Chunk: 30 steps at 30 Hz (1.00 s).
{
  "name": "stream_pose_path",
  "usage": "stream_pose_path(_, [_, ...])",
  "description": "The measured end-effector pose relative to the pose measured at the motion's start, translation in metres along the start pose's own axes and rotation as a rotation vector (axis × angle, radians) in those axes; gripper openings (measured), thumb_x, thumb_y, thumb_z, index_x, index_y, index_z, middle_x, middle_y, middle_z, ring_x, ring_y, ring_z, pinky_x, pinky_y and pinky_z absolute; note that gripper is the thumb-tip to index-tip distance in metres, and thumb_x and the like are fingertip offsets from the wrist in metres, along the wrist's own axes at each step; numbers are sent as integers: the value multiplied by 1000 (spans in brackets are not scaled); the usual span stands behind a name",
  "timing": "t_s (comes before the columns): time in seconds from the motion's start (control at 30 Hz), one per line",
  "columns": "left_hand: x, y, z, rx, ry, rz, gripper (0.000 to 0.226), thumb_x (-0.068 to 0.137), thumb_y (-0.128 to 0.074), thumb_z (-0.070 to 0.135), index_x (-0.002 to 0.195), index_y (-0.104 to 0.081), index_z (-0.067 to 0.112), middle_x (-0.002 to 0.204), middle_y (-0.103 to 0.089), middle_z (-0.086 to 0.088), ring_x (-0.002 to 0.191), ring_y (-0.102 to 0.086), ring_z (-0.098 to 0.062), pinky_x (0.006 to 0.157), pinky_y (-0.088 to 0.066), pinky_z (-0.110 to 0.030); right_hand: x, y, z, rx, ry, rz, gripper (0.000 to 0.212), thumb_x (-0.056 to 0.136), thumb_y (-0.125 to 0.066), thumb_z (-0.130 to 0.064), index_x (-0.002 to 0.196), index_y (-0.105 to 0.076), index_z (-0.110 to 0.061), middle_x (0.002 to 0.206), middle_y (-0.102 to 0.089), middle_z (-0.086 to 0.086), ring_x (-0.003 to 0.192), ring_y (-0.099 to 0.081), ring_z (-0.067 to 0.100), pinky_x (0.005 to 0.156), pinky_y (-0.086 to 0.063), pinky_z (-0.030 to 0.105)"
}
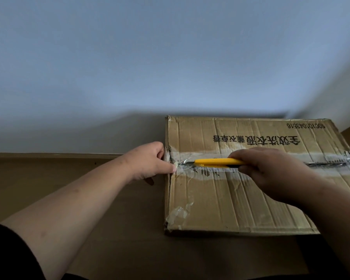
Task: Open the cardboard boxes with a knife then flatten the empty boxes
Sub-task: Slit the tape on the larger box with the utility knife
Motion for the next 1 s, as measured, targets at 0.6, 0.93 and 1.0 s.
stream_pose_path(0.6, [1, -2, -19, -200, -87, 15, 41, 83, -77, 32, 71, -39, 21, 64, -46, -1, 62, -49, -17, 60, -51, -41, 5, -8, -1, 104, 25, 46, 26, 98, -55, -29, 119, -58, -44, 90, -58, -15, 80, -52, 1, 64, -36, 18])
stream_pose_path(0.93, [8, 14, 5, 156, -183, 382, 6, 94, -62, 33, 89, -64, 31, 79, -61, 10, 74, -59, -12, 70, -50, -36, -2, 0, 13, 151, 1, 112, 26, 97, -56, -29, 116, -59, -46, 87, -58, -18, 77, -53, 1, 66, -44, 28])
stream_pose_path(1.0, [10, 14, 6, 136, -184, 407, 12, 92, -65, 30, 80, -63, 33, 76, -62, 10, 72, -59, -13, 68, -50, -36, -3, 1, 13, 151, 3, 126, 26, 97, -56, -30, 116, -58, -48, 87, -57, -20, 78, -52, 0, 65, -42, 27])
Point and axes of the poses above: each hand's wrist, its own x-axis towards the middle knuckle, its own y-axis out of the back of the hand, z = x × y, the point moved 3 cm from there along x, towards the middle knuckle
